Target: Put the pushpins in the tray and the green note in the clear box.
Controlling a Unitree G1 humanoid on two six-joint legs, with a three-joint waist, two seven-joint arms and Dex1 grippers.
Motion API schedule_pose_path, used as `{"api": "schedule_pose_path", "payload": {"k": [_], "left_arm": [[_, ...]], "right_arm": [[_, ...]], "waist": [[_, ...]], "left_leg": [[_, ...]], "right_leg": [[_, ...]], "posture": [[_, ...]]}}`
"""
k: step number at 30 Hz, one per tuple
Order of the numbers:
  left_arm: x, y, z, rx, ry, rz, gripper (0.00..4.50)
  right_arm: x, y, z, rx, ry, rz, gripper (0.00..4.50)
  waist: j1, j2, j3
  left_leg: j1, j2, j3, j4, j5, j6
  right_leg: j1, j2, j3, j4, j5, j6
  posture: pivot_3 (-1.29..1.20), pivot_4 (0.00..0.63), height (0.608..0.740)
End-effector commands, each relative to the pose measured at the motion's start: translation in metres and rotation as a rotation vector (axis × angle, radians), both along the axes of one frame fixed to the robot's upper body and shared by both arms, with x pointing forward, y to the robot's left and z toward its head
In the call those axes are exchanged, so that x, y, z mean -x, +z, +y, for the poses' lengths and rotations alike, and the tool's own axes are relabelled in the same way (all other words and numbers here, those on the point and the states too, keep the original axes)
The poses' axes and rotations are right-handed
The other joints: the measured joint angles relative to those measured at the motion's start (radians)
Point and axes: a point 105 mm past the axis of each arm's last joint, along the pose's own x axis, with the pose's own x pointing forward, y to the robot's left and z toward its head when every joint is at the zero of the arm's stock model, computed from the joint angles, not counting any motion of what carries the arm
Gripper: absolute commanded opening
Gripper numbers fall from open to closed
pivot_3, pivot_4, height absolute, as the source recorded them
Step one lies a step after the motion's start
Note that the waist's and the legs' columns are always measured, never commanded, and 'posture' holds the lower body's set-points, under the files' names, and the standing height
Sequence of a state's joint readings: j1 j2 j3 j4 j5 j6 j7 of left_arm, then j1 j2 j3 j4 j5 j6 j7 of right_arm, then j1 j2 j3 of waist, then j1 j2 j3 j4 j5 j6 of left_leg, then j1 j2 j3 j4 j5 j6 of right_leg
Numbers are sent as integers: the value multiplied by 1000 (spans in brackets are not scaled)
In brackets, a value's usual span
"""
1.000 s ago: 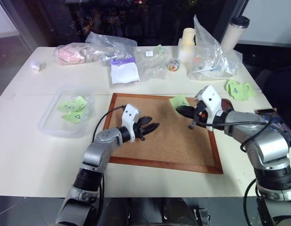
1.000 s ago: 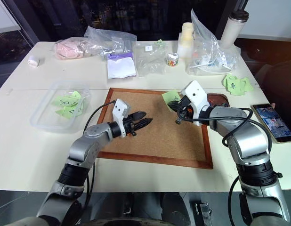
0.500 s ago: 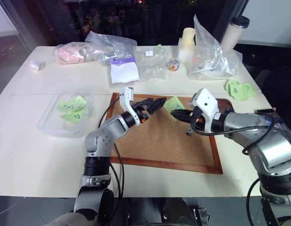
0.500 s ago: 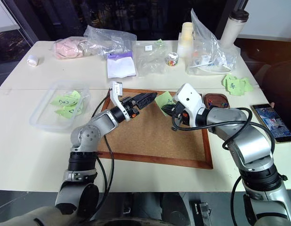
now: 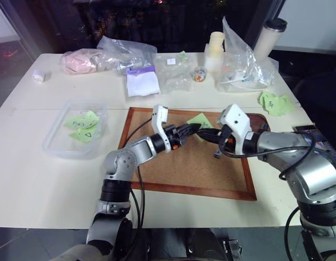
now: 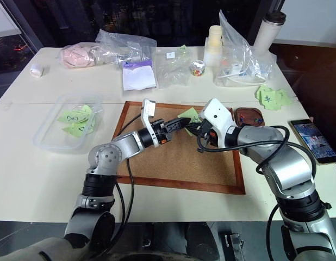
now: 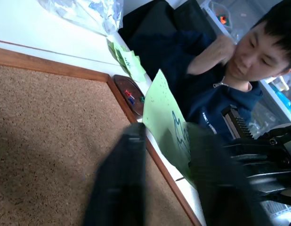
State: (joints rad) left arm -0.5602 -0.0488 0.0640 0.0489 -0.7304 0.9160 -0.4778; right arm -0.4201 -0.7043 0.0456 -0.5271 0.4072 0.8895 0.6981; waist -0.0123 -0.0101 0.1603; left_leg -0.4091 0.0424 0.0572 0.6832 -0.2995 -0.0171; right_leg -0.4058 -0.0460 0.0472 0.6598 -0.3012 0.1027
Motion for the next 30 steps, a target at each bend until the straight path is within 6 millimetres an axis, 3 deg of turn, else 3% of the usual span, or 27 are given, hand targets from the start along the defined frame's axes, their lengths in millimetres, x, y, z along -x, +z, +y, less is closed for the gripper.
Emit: {"api": "schedule_pose_path", "payload": {"k": [1, 13, 17, 19, 22, 30], "left_arm": [[2, 8, -2, 21, -18, -22, 54], [-6, -13, 12, -114, 51, -79, 54], [1, -18, 18, -214, 32, -185, 54], [5, -19, 21, -253, 26, -238, 54], [6, -20, 29, -287, 40, -280, 54], [16, -16, 46, -412, 16, -459, 54]], "right_arm": [[5, 14, 4, 2, 26, -65, 0], [-1, 45, -17, -24, -27, -138, 0], [-32, 60, -73, -97, -271, -183, 0], [-44, 53, -100, -107, -381, -169, 0], [-59, 30, -141, 40, -537, -161, 0], [-79, -8, -189, 97, -738, -76, 0]], "waist": [[0, 0, 0], [1, 0, 0], [2, 0, 0], [2, 0, 0], [3, 0, 0], [-4, 1, 0]], "left_leg": [[0, 0, 0, 0, 0, 0], [0, 0, 0, 0, 0, 0], [0, 0, 0, 0, 0, 0], [0, 0, 1, 0, 0, 0], [0, 0, 1, 0, 0, 0], [1, 1, 3, -1, 0, 0]], "right_leg": [[0, 0, 0, 0, 0, 0], [0, 0, 0, 0, 0, 0], [0, 0, 0, 0, 0, 0], [0, -1, 0, 0, 0, 0], [0, -1, 0, -1, 0, 0], [0, 0, 2, 0, 0, 0]], "posture": [[0, 150, 740], [0, 150, 740], [0, 150, 740], [0, 150, 740], [0, 150, 740], [0, 150, 740]]}}
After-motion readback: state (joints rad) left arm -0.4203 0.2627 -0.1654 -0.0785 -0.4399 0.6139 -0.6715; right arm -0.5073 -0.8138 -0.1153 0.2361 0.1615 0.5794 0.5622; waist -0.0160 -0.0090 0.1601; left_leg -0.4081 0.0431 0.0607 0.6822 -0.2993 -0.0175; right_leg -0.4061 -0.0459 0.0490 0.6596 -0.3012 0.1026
